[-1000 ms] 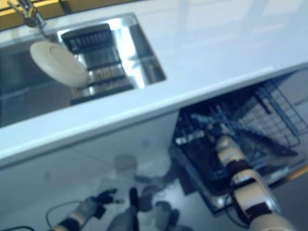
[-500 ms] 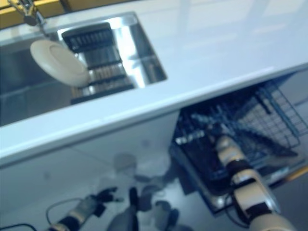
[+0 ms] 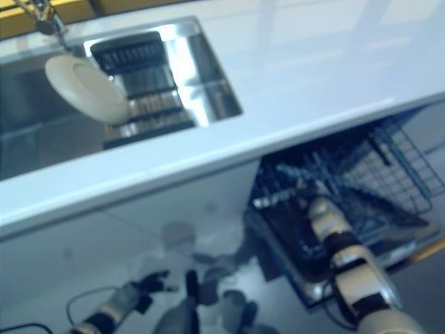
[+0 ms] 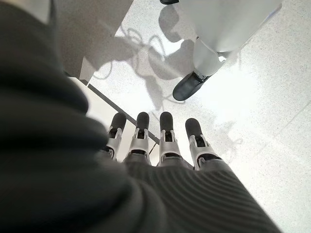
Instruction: Take plates into dishwasher
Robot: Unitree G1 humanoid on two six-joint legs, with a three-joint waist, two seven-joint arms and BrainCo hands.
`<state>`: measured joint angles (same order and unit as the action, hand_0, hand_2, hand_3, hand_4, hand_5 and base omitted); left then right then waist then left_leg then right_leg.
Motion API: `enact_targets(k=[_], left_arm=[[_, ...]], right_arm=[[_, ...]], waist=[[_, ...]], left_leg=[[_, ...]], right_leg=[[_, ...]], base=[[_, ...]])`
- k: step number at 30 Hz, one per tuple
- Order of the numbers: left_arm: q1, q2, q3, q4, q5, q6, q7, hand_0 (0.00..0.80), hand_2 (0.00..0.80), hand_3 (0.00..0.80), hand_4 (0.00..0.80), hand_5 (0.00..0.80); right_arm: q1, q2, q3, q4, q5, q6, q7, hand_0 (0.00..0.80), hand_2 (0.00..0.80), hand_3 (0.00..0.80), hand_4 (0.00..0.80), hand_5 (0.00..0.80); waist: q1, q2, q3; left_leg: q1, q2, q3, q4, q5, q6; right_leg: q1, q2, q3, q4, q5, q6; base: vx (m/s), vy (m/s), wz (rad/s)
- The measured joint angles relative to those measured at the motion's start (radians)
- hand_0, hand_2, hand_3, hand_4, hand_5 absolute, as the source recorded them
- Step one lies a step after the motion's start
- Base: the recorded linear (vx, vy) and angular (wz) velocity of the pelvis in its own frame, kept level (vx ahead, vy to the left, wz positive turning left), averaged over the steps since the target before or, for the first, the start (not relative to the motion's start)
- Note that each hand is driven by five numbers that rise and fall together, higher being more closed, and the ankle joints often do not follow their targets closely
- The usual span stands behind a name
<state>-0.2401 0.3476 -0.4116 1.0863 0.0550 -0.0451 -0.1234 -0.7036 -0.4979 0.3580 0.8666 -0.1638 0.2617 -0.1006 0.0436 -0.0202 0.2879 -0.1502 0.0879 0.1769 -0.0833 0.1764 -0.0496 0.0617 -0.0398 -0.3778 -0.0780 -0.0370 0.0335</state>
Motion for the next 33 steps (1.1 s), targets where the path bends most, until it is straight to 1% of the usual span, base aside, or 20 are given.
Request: enact_targets(k=[4, 14, 19, 22, 24, 26, 28, 30, 32, 33], left_arm=[[-0.001, 0.002, 0.0, 0.0, 0.0, 0.0, 0.001, 0.0, 0.0, 0.0, 0.0, 0.0], [0.003, 0.01, 0.001, -0.012, 0.0, 0.001, 0.01, 0.0, 0.0, 0.0, 0.0, 0.0], [0.009, 0.011, 0.003, -0.021, 0.0, 0.002, 0.021, 0.0, 0.0, 0.0, 0.0, 0.0], [0.02, 0.011, 0.009, -0.025, 0.0, 0.002, 0.031, 0.0, 0.0, 0.0, 0.0, 0.0], [0.026, 0.011, 0.013, -0.026, 0.0, 0.003, 0.033, 0.0, 0.0, 0.0, 0.0, 0.0], [0.034, 0.01, 0.042, -0.034, 0.0, 0.004, 0.034, 0.0, 0.0, 0.0, 0.0, 0.0], [0.041, 0.011, 0.057, -0.039, 0.0, 0.004, 0.039, 0.0, 0.0, 0.0, 0.0, 0.0], [0.054, 0.011, 0.072, -0.04, 0.001, 0.007, 0.043, 0.0, 0.0, 0.0, 0.0, 0.0], [0.059, 0.009, 0.075, -0.041, 0.001, 0.009, 0.044, 0.0, 0.0, 0.0, 0.0, 0.0], [0.064, 0.007, 0.084, -0.043, 0.001, 0.009, 0.046, 0.0, 0.0, 0.0, 0.0, 0.0]], right_arm=[[0.007, 0.012, 0.001, -0.015, 0.0, 0.01, -0.018, 0.0, 0.0, 0.0, 0.0, 0.0], [0.13, 0.013, -0.017, -0.21, 0.015, 0.036, -0.067, 0.0, 0.0, 0.0, 0.0, 0.0], [0.211, 0.01, -0.075, -0.308, 0.014, 0.036, -0.07, 0.0, 0.0, 0.0, 0.0, 0.0], [0.243, 0.008, -0.095, -0.362, 0.008, 0.032, -0.069, 0.0, 0.0, 0.0, 0.0, 0.0], [0.27, 0.004, -0.123, -0.399, -0.003, 0.027, -0.068, 0.0, 0.0, 0.0, 0.0, 0.0], [0.305, -0.01, -0.145, -0.445, -0.005, 0.024, -0.065, 0.0, 0.0, 0.0, 0.0, 0.0], [0.344, -0.03, -0.169, -0.5, -0.013, 0.014, -0.061, 0.0, 0.0, 0.0, 0.0, 0.0], [0.371, -0.035, -0.204, -0.55, -0.022, -0.005, -0.061, 0.0, 0.0, 0.0, 0.0, 0.0], [0.403, -0.04, -0.234, -0.591, -0.022, -0.02, -0.062, 0.0, 0.0, 0.0, 0.0, 0.0], [0.438, -0.049, -0.263, -0.63, -0.021, -0.031, -0.063, 0.0, 0.0, 0.0, 0.0, 0.0]], waist=[[-0.002, 0.0, 0.0], [-0.007, -0.012, 0.022], [-0.01, -0.019, 0.028], [-0.031, -0.028, 0.033], [-0.033, -0.034, 0.036], [-0.034, -0.037, 0.037], [-0.041, -0.037, 0.037], [-0.059, -0.038, 0.038], [-0.06, -0.038, 0.038], [-0.065, -0.04, 0.039]], left_leg=[[0.0, 0.0, 0.001, 0.0, 0.001, 0.001], [0.0, 0.002, 0.014, -0.001, 0.001, 0.001], [0.0, 0.003, 0.016, -0.001, 0.001, 0.002], [0.002, 0.003, 0.018, -0.001, 0.001, 0.002], [0.01, 0.005, 0.032, -0.001, 0.0, 0.002], [0.016, 0.007, 0.04, -0.001, 0.0, 0.002], [0.017, 0.009, 0.041, -0.001, 0.0, 0.002], [0.019, 0.01, 0.044, -0.001, 0.0, 0.002], [0.021, 0.011, 0.048, -0.002, 0.0, 0.002], [0.025, 0.013, 0.057, -0.002, 0.0, 0.002]], right_leg=[[-0.002, -0.001, 0.002, 0.002, 0.0, 0.0], [-0.012, -0.002, 0.016, 0.008, 0.001, 0.001], [-0.014, -0.003, 0.02, 0.011, 0.001, 0.001], [-0.014, -0.003, 0.022, 0.012, 0.001, 0.001], [-0.014, -0.004, 0.035, 0.013, 0.002, 0.002], [-0.012, -0.003, 0.042, 0.014, 0.002, 0.002], [-0.012, -0.003, 0.043, 0.016, 0.002, 0.002], [-0.014, -0.003, 0.047, 0.018, 0.002, 0.002], [-0.014, -0.002, 0.053, 0.02, 0.002, 0.002], [-0.013, -0.002, 0.059, 0.021, 0.002, 0.002]], base=[[0.0, 0.0, 0.0], [-0.004, 0.004, -0.03], [0.0, 0.0, 0.0], [-0.005, -0.002, -0.02], [-0.014, -0.006, -0.14], [-0.014, -0.008, -0.11], [-0.01, -0.003, -0.02], [-0.013, -0.003, -0.05], [-0.009, -0.005, -0.1], [-0.012, -0.002, -0.1]])
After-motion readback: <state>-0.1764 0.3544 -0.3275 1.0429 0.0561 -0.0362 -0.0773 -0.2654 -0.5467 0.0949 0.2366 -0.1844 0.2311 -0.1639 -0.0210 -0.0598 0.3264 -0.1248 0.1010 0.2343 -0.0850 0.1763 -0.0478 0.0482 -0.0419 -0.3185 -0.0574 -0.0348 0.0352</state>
